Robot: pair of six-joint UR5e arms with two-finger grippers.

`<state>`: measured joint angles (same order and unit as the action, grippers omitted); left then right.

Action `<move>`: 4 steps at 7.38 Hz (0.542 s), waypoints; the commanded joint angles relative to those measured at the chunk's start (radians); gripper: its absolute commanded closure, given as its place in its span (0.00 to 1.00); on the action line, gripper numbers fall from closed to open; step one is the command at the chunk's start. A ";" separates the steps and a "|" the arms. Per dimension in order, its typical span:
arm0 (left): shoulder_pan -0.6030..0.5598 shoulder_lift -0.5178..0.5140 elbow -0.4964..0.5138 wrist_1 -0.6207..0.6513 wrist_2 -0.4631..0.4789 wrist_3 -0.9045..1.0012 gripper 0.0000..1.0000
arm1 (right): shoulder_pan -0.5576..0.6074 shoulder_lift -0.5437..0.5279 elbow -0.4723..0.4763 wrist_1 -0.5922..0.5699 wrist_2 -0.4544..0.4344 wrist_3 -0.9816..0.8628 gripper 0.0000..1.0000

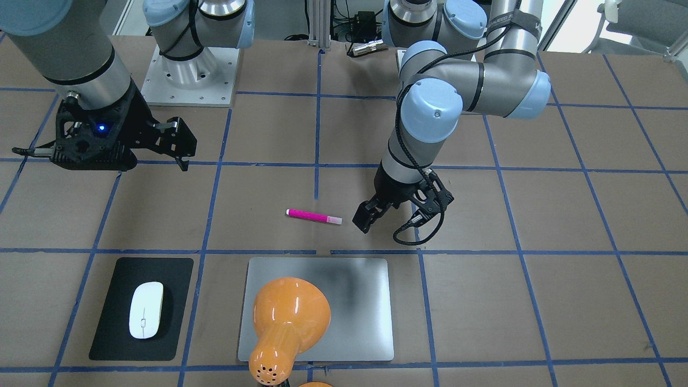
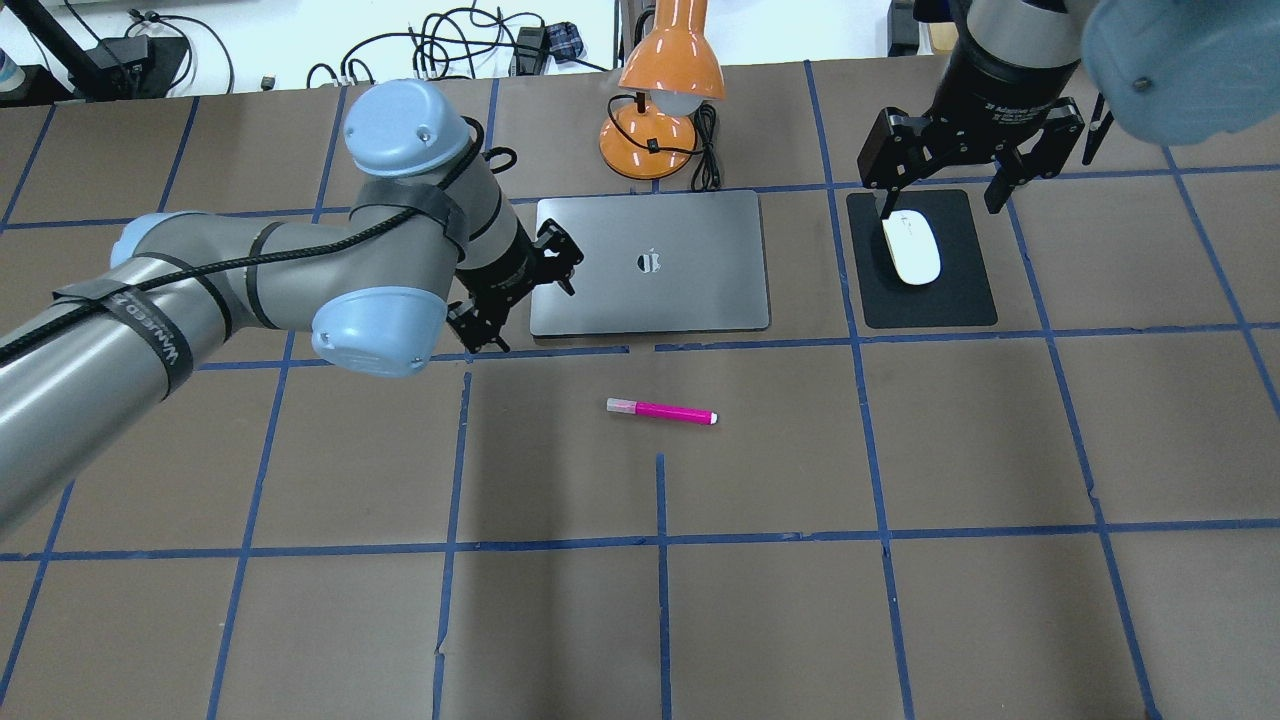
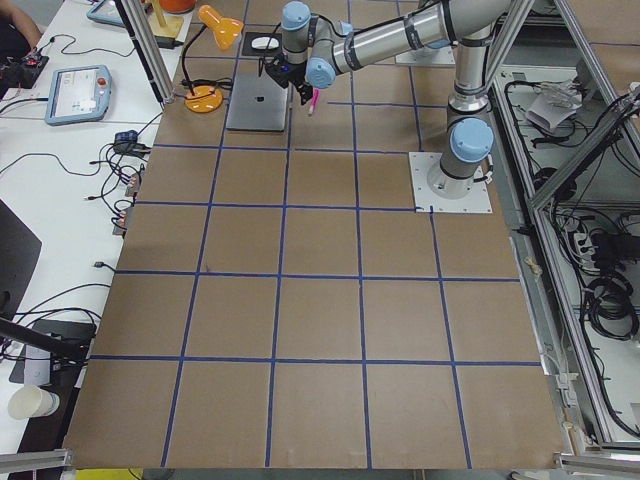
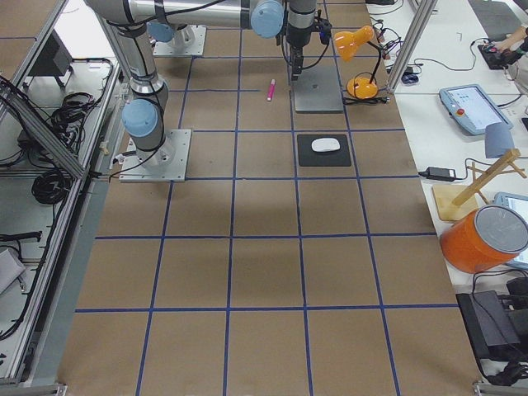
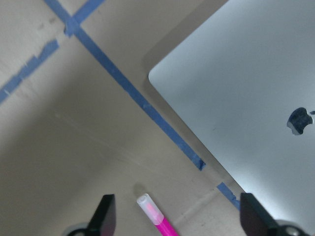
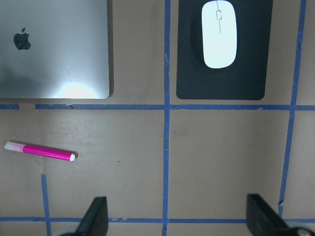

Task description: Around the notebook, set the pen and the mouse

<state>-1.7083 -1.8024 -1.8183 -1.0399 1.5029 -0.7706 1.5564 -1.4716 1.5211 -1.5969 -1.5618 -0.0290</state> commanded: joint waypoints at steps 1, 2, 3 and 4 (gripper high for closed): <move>0.103 0.058 0.104 -0.228 0.036 0.352 0.00 | 0.001 -0.001 0.001 0.000 0.000 -0.005 0.00; 0.166 0.067 0.176 -0.361 0.036 0.485 0.00 | 0.001 -0.003 0.001 0.000 0.000 -0.003 0.00; 0.203 0.080 0.233 -0.449 0.036 0.642 0.00 | 0.001 -0.003 0.001 0.000 0.000 -0.005 0.00; 0.205 0.095 0.256 -0.536 0.042 0.674 0.00 | 0.002 -0.004 0.001 0.000 0.000 0.003 0.00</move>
<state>-1.5267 -1.7256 -1.6096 -1.4594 1.5396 -0.1964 1.5573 -1.4743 1.5217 -1.5969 -1.5616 -0.0315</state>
